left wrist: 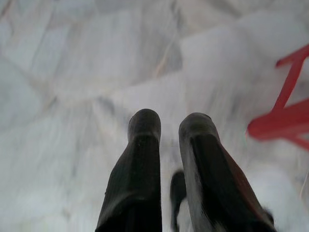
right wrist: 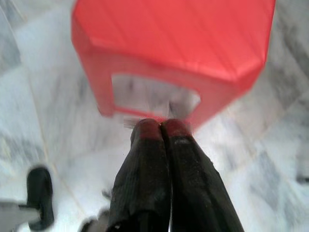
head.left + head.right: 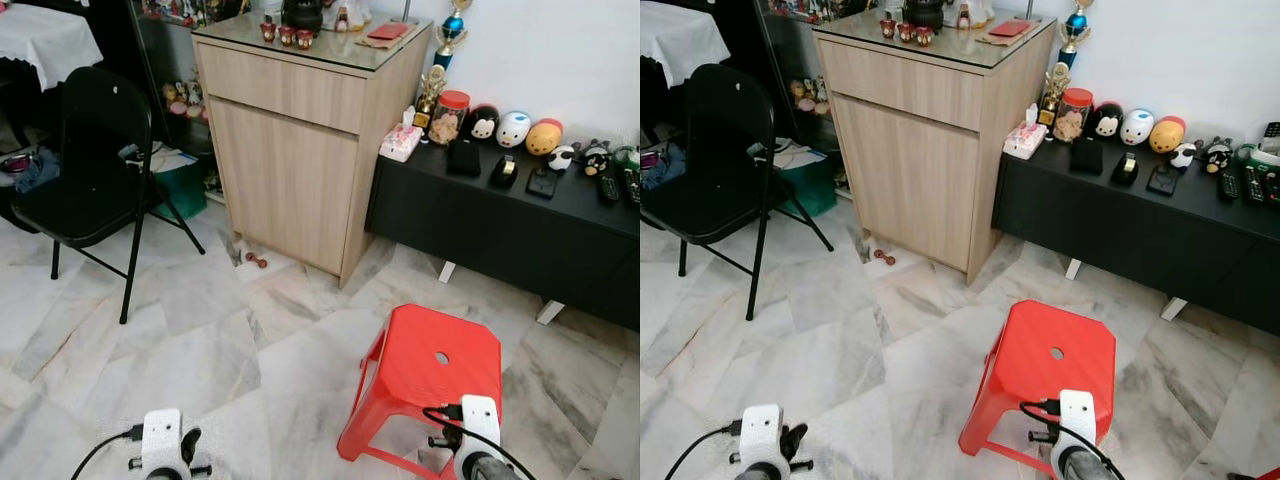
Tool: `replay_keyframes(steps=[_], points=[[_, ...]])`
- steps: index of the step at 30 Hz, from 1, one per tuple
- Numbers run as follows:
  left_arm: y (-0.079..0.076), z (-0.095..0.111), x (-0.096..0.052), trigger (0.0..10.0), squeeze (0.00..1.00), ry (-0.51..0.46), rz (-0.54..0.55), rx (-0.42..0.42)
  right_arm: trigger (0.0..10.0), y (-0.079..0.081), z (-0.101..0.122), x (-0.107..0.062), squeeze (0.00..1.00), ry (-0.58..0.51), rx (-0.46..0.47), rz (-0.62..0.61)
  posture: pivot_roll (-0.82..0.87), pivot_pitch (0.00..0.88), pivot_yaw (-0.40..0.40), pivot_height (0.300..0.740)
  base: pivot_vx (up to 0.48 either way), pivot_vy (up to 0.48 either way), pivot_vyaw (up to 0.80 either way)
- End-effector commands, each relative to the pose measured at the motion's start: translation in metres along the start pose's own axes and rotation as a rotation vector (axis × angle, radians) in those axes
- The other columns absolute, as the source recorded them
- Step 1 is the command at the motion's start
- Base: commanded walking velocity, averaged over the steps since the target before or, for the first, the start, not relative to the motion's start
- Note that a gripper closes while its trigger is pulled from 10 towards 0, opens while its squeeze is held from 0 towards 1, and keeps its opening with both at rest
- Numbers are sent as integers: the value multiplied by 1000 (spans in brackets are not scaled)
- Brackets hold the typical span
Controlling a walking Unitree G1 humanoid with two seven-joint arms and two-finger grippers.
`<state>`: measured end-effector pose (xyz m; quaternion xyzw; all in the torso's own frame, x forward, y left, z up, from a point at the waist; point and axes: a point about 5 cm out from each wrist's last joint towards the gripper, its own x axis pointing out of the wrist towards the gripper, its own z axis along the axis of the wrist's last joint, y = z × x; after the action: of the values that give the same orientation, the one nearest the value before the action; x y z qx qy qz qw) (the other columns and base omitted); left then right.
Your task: Hang keys on a hook
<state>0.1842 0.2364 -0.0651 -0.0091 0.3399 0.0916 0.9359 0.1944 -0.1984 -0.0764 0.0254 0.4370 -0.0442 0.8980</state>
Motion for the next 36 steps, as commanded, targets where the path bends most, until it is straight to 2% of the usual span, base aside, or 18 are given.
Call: replay_keyframes(steps=[1,10,20,21,23,25,36], points=[[2,-13,-4,10000,0,70,2,14,10000,-6,-8,-2,0,37,-6,-21,181,10,-72,740,0,0,0],[-2,-36,-12,10000,0,175,3,34,10000,-11,-7,-2,0,43,17,-45,177,0,-68,740,0,0,0],[1,-46,-17,10000,0,209,11,31,10000,-14,-10,-3,0,55,53,-73,176,0,-65,740,0,0,0],[2,-47,-18,10000,0,211,13,30,10000,-13,-12,-3,0,71,13,-62,174,0,-61,740,0,0,-688],[4,-49,-19,10000,0,215,14,34,10000,-12,-13,-3,0,75,6,-59,177,0,-60,740,0,0,-722],[7,-50,-21,10000,0,219,16,36,10000,-12,-14,-3,0,75,34,-67,179,0,-58,740,0,0,-756],[13,-45,-18,10000,0,223,20,72,10000,-6,-14,-2,0,71,49,-60,185,0,-20,740,0,0,-756]])
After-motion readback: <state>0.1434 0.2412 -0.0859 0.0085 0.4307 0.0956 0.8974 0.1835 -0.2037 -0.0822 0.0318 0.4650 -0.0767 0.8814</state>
